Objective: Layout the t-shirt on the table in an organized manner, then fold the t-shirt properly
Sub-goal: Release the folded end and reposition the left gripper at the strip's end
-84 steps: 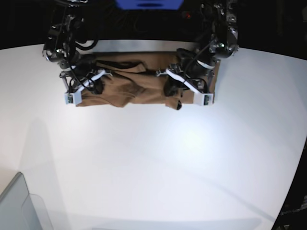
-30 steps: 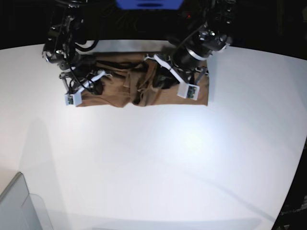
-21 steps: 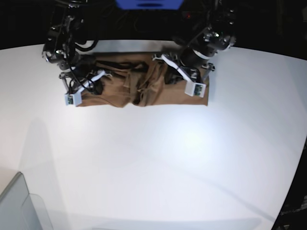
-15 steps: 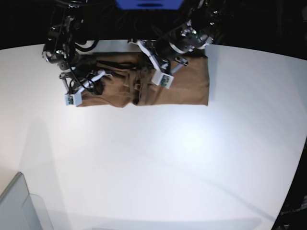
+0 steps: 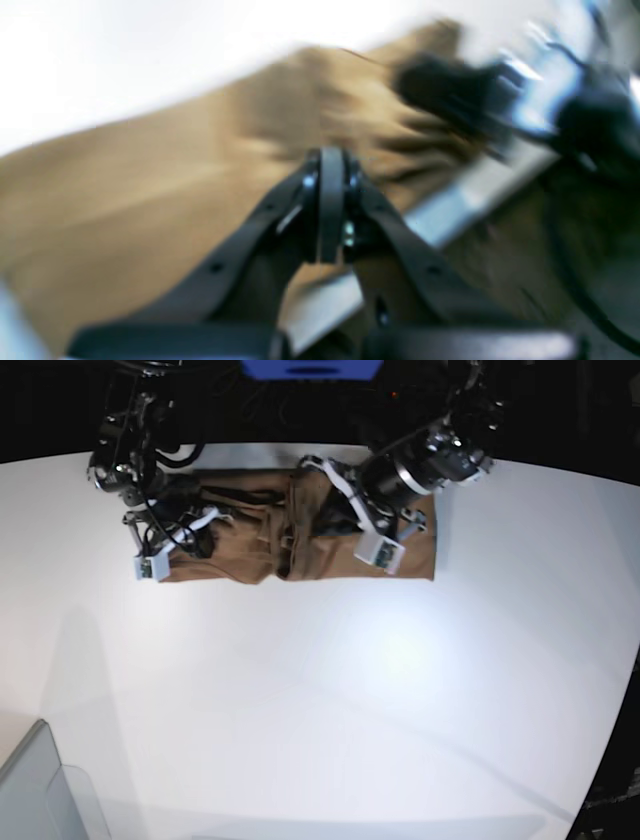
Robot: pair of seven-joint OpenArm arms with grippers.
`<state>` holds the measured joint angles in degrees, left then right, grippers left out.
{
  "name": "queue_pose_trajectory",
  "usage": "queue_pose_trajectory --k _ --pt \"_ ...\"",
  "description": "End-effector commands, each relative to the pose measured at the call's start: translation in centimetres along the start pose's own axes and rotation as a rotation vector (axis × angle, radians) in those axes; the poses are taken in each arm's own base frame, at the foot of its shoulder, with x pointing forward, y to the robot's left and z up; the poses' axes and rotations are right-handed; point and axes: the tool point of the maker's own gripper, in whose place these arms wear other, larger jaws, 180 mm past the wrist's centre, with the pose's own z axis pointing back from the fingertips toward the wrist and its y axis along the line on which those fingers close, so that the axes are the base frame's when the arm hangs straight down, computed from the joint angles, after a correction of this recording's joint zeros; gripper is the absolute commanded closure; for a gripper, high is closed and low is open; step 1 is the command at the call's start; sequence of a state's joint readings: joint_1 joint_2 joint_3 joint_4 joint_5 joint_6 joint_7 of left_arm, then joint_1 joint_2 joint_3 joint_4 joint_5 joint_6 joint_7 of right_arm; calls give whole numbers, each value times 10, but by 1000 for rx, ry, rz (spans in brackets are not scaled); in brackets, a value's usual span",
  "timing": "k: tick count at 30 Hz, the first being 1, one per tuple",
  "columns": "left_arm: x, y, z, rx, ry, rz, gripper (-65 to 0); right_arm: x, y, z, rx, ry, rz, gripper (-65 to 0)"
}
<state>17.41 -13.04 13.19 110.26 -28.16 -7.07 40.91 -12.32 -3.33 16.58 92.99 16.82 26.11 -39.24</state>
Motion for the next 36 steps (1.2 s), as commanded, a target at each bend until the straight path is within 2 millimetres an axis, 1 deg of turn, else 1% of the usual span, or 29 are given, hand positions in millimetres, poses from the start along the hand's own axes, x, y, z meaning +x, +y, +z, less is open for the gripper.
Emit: queue_pose_trajectory --k 1,3,5,9,13,15,17,19,20,22,25,27,28,29,31,34,36 --pt "1 7 8 14 -13 10 -4 12 2 2 9 -41 7 0" --pt "-3 29 17 78 -12 37 -4 12 2 2 9 -40 6 0" --pt "-9 42 25 117 -7 54 -4 12 1 2 7 -39 10 0" --pt "-28 50 35 140 48 43 -4 12 -1 3 3 -38 15 0" --pt "-44 55 41 162 83 52 -4 12 -2 4 2 -36 17 0" --pt "-48 66 45 186 98 50 -3 11 -2 4 1 -35 17 0" --pt "-55 75 45 205 115 64 -3 11 -2 4 1 -35 17 0" --pt "-66 85 42 223 145 82 -3 10 -2 4 1 -33 17 0" --pt "-67 89 39 228 150 84 -3 10 -2 4 1 -33 17 0" --pt "-75 93 36 232 172 99 -3 10 -2 4 1 -33 17 0" --pt "-82 93 34 233 184 115 -3 10 -2 4 1 -33 17 0" --pt "-82 92 33 233 182 121 -3 10 -2 4 1 -33 17 0" --pt "-79 90 33 227 173 120 -3 10 -2 4 1 -33 17 -14" --pt "-76 87 33 220 165 118 -2 10 -2 4 1 -33 17 -40" --pt "-64 81 34 209 135 103 -2 11 -2 4 1 -34 17 -98" --pt "-45 65 42 181 82 75 -2 11 -2 4 1 -36 18 -180" --pt "-34 54 48 164 52 55 -2 17 -3 8 -6 -54 26 -212"
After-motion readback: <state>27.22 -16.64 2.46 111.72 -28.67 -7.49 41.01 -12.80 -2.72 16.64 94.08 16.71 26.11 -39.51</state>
